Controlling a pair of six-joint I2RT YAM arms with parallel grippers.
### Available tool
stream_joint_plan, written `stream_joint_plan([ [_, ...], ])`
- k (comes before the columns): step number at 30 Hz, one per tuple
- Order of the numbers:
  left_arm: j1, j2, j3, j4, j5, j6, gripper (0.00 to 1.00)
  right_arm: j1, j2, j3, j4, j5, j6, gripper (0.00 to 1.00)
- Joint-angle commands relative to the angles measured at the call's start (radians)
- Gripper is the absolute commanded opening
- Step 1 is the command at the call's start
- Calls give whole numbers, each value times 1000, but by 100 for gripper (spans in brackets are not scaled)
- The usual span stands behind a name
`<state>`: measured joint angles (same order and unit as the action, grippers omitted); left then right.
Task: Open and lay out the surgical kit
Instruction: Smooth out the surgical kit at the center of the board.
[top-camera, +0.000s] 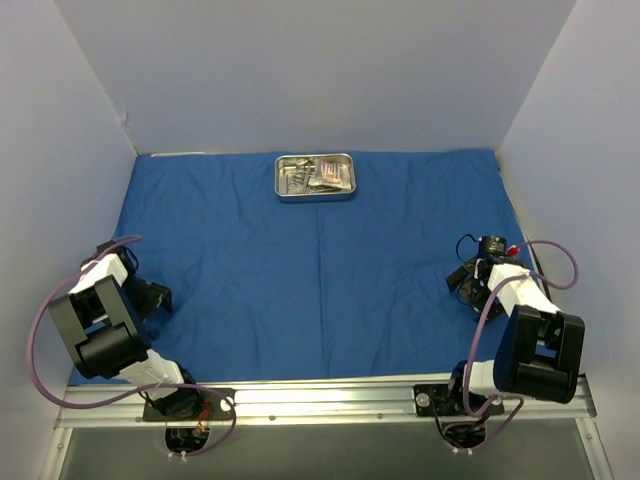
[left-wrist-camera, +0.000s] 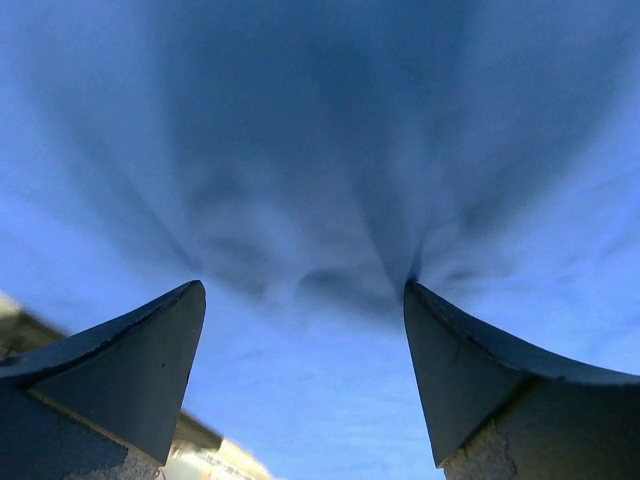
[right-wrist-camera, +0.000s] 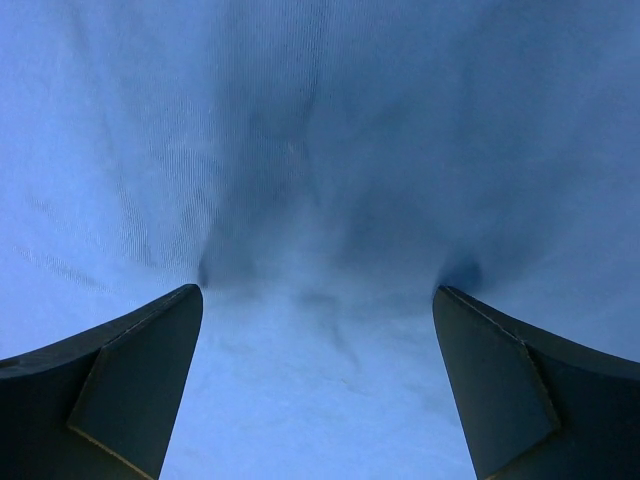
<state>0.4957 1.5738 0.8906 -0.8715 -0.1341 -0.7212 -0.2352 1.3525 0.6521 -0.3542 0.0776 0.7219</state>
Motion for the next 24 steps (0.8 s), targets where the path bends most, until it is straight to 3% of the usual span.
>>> stream_joint_plan([
  [1,12,-60,-1,-124,-35,-24,89,23,-73,44,-72,56,-41,95],
  [6,18,-123,60,-144,-79,-15,91,184,-95,110,-68,64,-102,94],
  [11,3,-149,146,-141,-99,5,96,521,34,234,-89,160,-124,94],
  [14,-38,-169,174,-123,-125,20,97,656,136,280,-78,185,-137,94],
  [18,-123,-182,223,-112,-185,66,96,750,238,331,-48,197,-162,94],
  [24,-189,-187,254,-95,-248,108,95,783,332,310,-12,198,-174,94],
])
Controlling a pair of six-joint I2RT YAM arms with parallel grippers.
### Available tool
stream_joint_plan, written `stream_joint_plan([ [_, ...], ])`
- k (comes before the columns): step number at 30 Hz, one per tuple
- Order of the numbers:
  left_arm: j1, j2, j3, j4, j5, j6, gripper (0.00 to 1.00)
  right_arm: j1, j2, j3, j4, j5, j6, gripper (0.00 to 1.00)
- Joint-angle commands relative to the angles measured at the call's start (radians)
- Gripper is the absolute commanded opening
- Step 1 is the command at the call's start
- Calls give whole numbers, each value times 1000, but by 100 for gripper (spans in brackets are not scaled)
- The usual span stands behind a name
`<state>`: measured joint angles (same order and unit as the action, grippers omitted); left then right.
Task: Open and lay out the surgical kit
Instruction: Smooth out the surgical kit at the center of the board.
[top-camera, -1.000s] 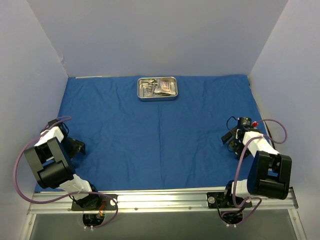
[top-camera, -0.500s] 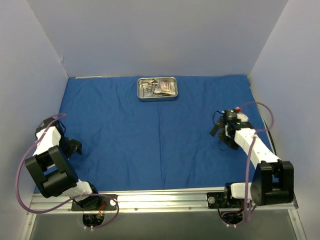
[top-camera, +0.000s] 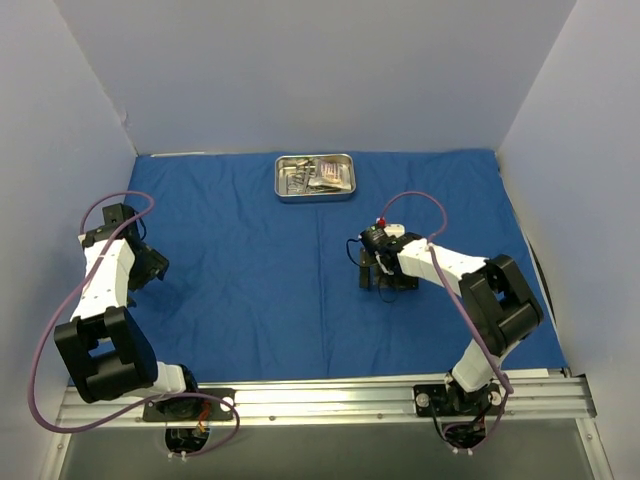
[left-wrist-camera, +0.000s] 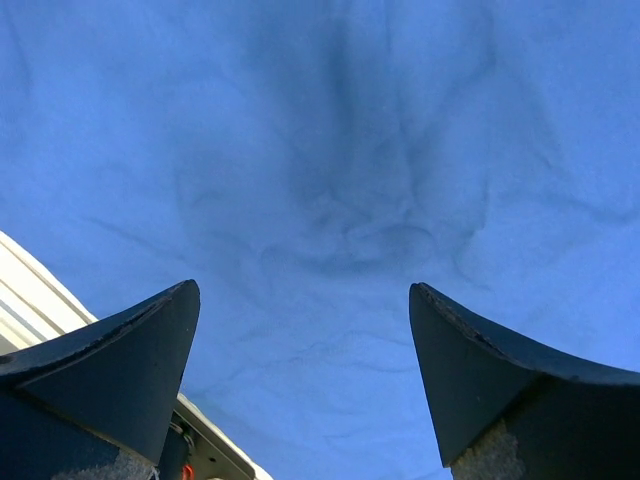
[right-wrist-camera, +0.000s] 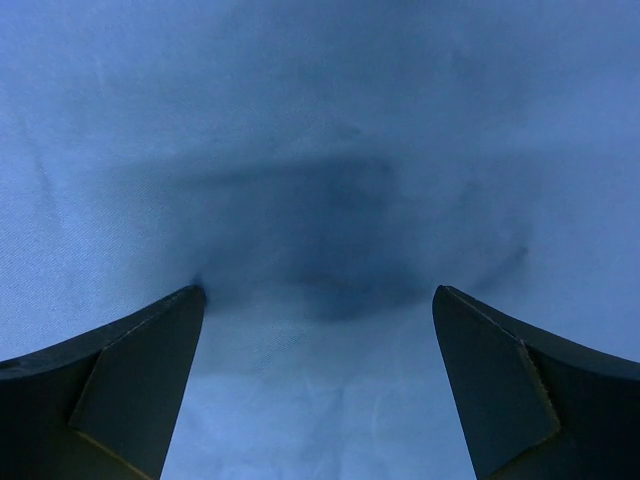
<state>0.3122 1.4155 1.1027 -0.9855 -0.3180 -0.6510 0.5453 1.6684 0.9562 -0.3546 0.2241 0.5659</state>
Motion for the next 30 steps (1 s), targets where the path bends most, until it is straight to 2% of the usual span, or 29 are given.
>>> stream_joint_plan([
  [1,-7,-27,40,22,-64,40,95,2,24,-10,-14,54,-18,95],
  [8,-22,-15,23,31,-69,44,95,4,67,-79,-82,49,40,94],
  [9,-22,-15,22,30,-69,42,95,2,62,-79,-92,52,46,91],
  [14,-22,-12,17,27,-90,40,95,4,47,-66,-185,37,83,92],
  [19,-24,-3,17,21,-98,28,95,1,-13,-146,-195,-32,130,91],
  [23,-21,13,14,21,-102,19,95,-22,-56,-181,-193,-52,167,91],
  [30,-19,28,-1,1,-119,4,95,-160,-134,-220,-181,-97,172,91],
])
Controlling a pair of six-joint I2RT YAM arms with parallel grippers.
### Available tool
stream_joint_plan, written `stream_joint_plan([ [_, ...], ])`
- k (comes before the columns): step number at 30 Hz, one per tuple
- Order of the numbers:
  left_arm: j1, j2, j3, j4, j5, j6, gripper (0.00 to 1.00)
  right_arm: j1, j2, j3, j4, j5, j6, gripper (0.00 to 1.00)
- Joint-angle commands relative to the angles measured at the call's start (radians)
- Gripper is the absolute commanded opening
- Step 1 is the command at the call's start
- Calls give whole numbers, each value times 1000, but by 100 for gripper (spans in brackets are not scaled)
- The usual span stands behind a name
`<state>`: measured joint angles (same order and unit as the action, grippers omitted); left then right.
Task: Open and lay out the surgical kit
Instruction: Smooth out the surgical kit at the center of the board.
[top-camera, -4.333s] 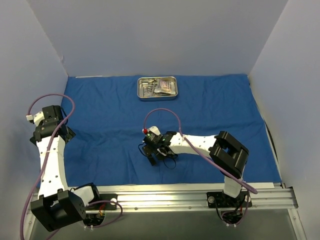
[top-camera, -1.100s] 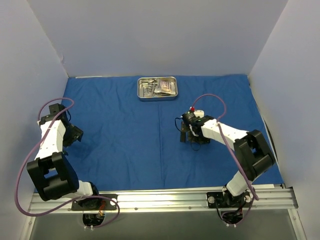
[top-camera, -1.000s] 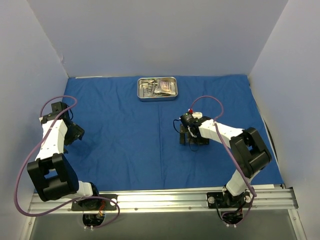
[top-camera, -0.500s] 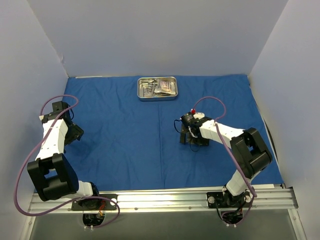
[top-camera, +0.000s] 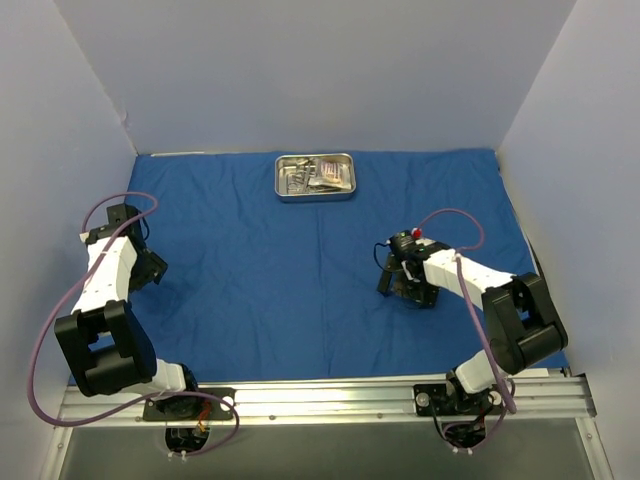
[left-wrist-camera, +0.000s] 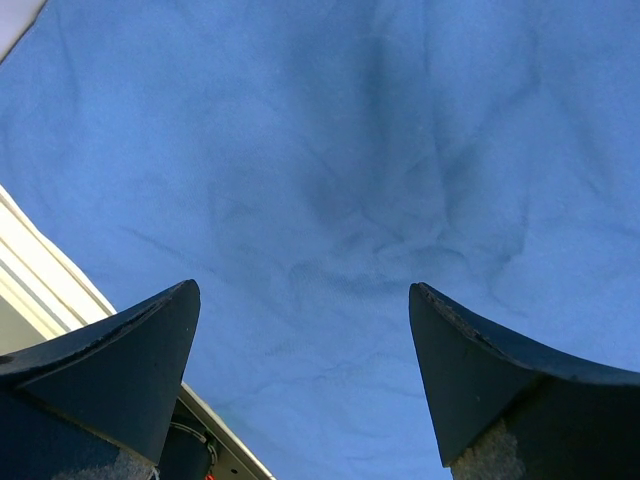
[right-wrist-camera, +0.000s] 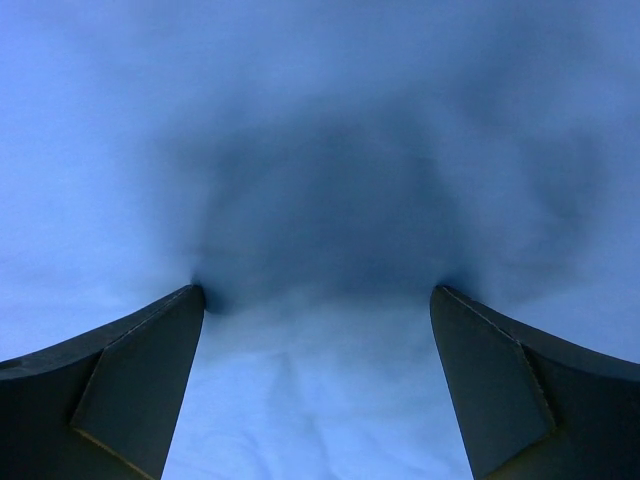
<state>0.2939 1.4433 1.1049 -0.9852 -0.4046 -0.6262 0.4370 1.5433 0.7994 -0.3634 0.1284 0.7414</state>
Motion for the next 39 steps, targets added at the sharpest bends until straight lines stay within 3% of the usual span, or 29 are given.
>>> stream_joint_plan([
  [1,1,0,-17,-3,-34,-24,95,-76,-26,-69,-172,-7,-2,91],
  [10,27,26,-8,10,4,-30,95,-211,-145,-49,-213,60,21,91],
  [15,-15,43,36,45,39,-26,95,-224,-192,85,-178,119,-29,90],
  [29,-101,310,268,171,92,-10,94,-273,221,521,36,137,-172,89],
  [34,-137,431,381,174,87,6,94,-293,363,570,96,126,-211,89],
  [39,-148,512,420,164,99,10,94,-336,414,509,149,108,-211,89],
])
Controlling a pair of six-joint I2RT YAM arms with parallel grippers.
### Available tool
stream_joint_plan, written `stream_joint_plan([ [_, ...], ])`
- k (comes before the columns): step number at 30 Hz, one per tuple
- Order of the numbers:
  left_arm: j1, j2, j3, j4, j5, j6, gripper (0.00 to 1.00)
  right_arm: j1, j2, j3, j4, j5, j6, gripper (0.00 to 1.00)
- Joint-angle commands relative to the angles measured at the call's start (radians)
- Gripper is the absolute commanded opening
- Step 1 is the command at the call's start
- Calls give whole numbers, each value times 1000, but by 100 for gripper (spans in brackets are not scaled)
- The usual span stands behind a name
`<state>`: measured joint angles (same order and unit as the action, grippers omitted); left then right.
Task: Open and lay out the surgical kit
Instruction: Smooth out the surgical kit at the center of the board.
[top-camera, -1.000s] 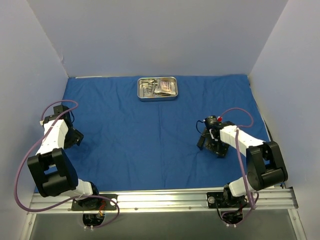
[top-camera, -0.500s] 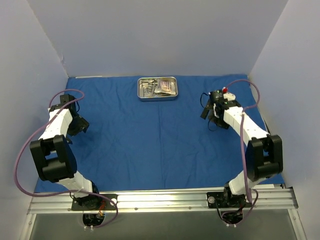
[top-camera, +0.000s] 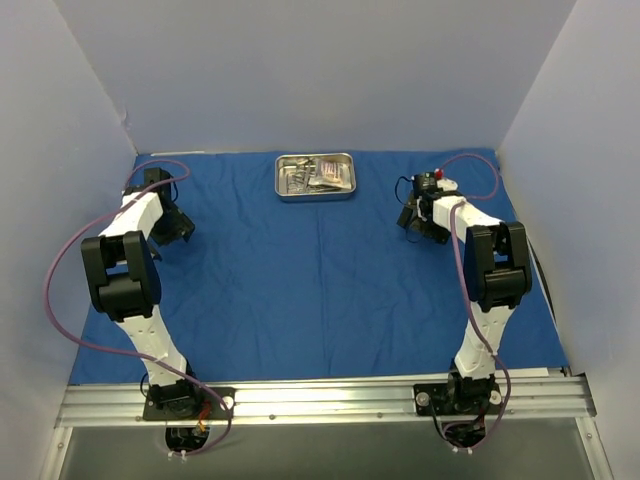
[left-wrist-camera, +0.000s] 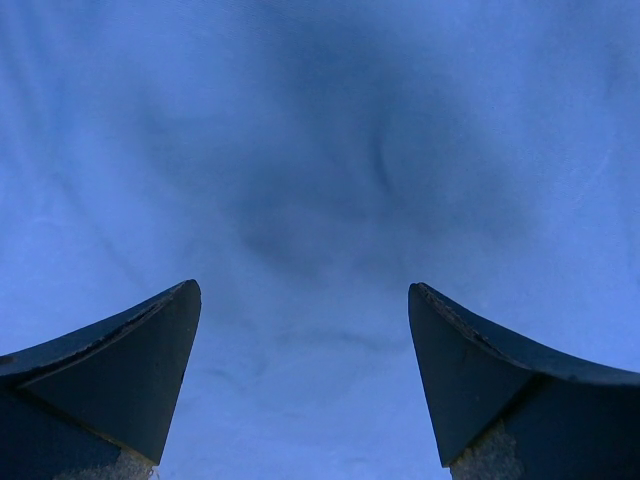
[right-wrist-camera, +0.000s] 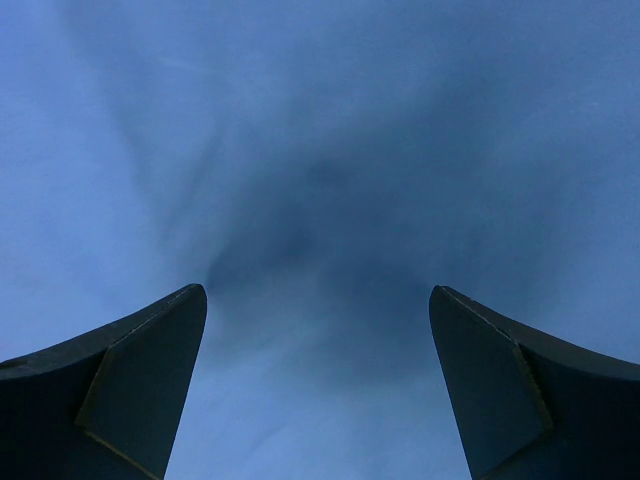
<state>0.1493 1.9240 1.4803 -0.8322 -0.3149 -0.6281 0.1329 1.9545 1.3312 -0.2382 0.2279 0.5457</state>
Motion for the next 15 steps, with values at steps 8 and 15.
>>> stream_joint_plan([
  [8,-7,125,55,-28,49,10,94,-98,60,-61,-35,86,2,90],
  [15,-24,148,55,-67,65,4,94,-167,113,-79,-102,126,49,89],
])
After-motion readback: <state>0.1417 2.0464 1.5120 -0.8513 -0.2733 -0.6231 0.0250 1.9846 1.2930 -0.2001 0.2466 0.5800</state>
